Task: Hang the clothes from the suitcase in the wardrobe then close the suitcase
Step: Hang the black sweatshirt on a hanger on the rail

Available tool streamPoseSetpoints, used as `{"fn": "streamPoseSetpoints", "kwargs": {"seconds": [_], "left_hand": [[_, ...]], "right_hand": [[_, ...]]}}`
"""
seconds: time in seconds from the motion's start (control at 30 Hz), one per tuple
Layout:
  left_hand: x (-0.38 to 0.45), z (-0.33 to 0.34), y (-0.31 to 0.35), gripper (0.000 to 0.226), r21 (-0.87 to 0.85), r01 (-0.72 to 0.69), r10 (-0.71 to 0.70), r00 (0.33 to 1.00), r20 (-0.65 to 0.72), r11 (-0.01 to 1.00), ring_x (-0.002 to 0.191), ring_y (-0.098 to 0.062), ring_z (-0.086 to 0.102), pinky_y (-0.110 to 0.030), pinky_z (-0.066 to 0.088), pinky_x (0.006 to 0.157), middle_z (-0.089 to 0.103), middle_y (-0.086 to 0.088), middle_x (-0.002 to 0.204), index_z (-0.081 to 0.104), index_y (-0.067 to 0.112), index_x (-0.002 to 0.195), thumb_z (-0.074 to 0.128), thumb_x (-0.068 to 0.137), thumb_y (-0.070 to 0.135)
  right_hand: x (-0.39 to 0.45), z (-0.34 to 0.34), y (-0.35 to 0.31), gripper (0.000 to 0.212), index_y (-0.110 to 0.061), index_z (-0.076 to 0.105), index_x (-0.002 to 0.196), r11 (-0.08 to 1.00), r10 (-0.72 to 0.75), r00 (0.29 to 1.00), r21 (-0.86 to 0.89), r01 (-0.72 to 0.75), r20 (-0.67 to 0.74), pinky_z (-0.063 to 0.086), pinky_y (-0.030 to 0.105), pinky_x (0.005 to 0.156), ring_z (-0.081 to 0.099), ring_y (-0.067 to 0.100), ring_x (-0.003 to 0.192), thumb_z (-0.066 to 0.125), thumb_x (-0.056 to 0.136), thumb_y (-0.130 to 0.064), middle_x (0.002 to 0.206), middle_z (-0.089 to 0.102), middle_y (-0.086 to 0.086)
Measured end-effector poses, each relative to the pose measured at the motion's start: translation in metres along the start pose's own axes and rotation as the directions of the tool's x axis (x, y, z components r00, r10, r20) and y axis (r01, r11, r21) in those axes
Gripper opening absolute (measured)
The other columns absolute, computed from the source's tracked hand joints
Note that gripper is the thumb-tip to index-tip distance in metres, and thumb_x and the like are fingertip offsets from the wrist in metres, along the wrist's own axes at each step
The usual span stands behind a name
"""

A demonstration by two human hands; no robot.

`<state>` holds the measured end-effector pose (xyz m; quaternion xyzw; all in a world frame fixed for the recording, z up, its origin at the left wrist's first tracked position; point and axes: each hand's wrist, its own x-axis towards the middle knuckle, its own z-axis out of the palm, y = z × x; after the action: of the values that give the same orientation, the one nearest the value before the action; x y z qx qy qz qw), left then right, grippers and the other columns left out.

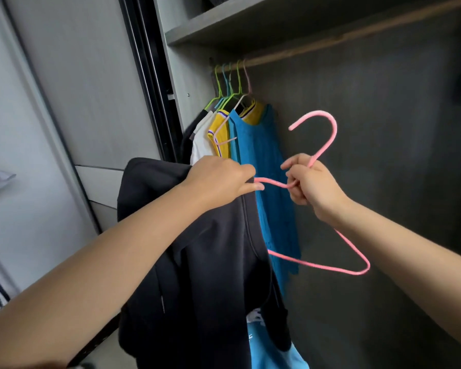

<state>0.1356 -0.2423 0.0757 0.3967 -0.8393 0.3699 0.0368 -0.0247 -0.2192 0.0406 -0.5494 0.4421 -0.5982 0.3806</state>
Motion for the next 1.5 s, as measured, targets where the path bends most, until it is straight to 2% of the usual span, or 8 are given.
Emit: {"fn": "streamPoseSetpoints", "kwargs": {"seconds": [0.23, 0.43, 0.57, 0.7, 0.77, 0.93, 1.3, 1.5], "left_hand": [[0.004, 0.005, -0.026, 0.047, -0.082, 0.248, -0.249, 0.968, -0.004, 0.965, 0.078, -0.028, 0.058, -0.030, 0.034, 0.057, 0.053, -0.004, 0.075, 0.052, 0.010, 0.102, 0.028, 0.095, 0.049], [0.004, -0.004, -0.040, 0.050, -0.114, 0.334, -0.344, 0.936, -0.076, 0.936, 0.080, -0.034, 0.057, -0.032, 0.036, 0.055, 0.055, -0.011, 0.077, 0.053, 0.005, 0.101, 0.028, 0.095, 0.048], [-0.001, -0.006, -0.050, 0.047, -0.124, 0.397, -0.407, 0.910, -0.074, 0.909, 0.079, -0.033, 0.054, -0.031, 0.033, 0.057, 0.055, -0.015, 0.082, 0.052, 0.006, 0.098, 0.028, 0.096, 0.047], [-0.008, -0.001, -0.061, 0.040, -0.193, 0.477, -0.493, 0.869, -0.045, 0.857, 0.075, -0.032, 0.049, -0.033, 0.033, 0.059, 0.043, -0.007, 0.073, 0.042, 0.010, 0.080, 0.031, 0.095, 0.046], [-0.011, 0.003, -0.063, 0.041, -0.251, 0.512, -0.533, 0.846, -0.019, 0.822, 0.072, -0.028, 0.044, -0.032, 0.032, 0.059, 0.040, -0.004, 0.067, 0.040, 0.011, 0.076, 0.032, 0.095, 0.046], [-0.022, 0.009, -0.063, 0.045, -0.338, 0.526, -0.559, 0.829, -0.001, 0.781, 0.071, -0.025, 0.044, -0.031, 0.029, 0.055, 0.041, -0.002, 0.063, 0.036, 0.014, 0.066, 0.032, 0.094, 0.049], [-0.057, 0.046, -0.067, 0.049, -0.684, 0.428, -0.605, 0.796, -0.024, 0.591, 0.050, -0.012, 0.036, -0.027, 0.026, 0.050, 0.036, -0.001, 0.050, 0.028, 0.014, 0.052, 0.036, 0.097, 0.032], [-0.069, 0.075, -0.062, 0.047, -0.747, 0.362, -0.552, 0.834, -0.008, 0.558, 0.048, -0.012, 0.037, -0.028, 0.027, 0.050, 0.037, 0.000, 0.049, 0.031, 0.017, 0.052, 0.040, 0.096, 0.027]], "right_hand": [[-0.008, -0.029, 0.035, 0.031, 0.003, 0.059, 0.098, 0.518, -0.667, 0.739, -0.654, 0.551, 0.094, 0.031, 0.011, 0.078, 0.047, 0.009, 0.088, 0.043, 0.085, -0.020, 0.093, 0.058, 0.009], [-0.032, -0.008, 0.091, 0.055, -0.014, 0.050, 0.126, 0.385, -0.054, 0.728, -0.659, 0.646, 0.683, 0.041, 0.022, 0.089, 0.055, 0.015, 0.102, 0.052, 0.081, -0.045, 0.115, 0.059, 0.004], [-0.031, -0.001, 0.112, 0.027, -0.024, 0.063, 0.062, 0.201, 0.017, 0.758, -0.745, 0.636, 0.652, 0.034, 0.019, 0.045, 0.060, 0.015, 0.058, 0.036, 0.064, -0.030, 0.065, 0.057, -0.004], [-0.026, -0.001, 0.112, 0.032, -0.014, 0.059, 0.111, 0.277, 0.103, 0.781, -0.772, 0.572, 0.616, 0.043, 0.030, 0.086, 0.047, 0.023, 0.112, 0.043, 0.086, -0.028, 0.119, 0.048, 0.004], [-0.026, 0.007, 0.111, 0.039, -0.015, 0.059, 0.093, 0.367, 0.121, 0.845, -0.815, 0.449, 0.521, 0.039, 0.028, 0.080, 0.046, 0.019, 0.105, 0.050, 0.086, -0.052, 0.102, 0.047, -0.001], [-0.003, 0.006, 0.108, 0.055, -0.005, 0.063, 0.097, 0.133, 0.108, 0.923, -0.926, 0.354, 0.368, 0.042, 0.033, 0.076, 0.056, 0.027, 0.104, 0.035, 0.093, -0.052, 0.101, 0.056, 0.011], [0.045, -0.081, 0.065, 0.049, 0.008, 0.059, 0.064, 0.730, 0.052, 0.999, -0.682, -0.049, -0.016, 0.041, 0.011, 0.043, 0.053, 0.025, 0.053, 0.045, 0.095, -0.028, 0.050, 0.054, 0.012], [0.040, -0.089, 0.060, 0.049, -0.014, 0.044, 0.033, 0.504, -0.118, 0.993, -0.862, 0.056, -0.005, 0.037, 0.009, 0.049, 0.048, -0.001, 0.039, 0.056, 0.079, -0.006, 0.028, 0.045, -0.007]]}}
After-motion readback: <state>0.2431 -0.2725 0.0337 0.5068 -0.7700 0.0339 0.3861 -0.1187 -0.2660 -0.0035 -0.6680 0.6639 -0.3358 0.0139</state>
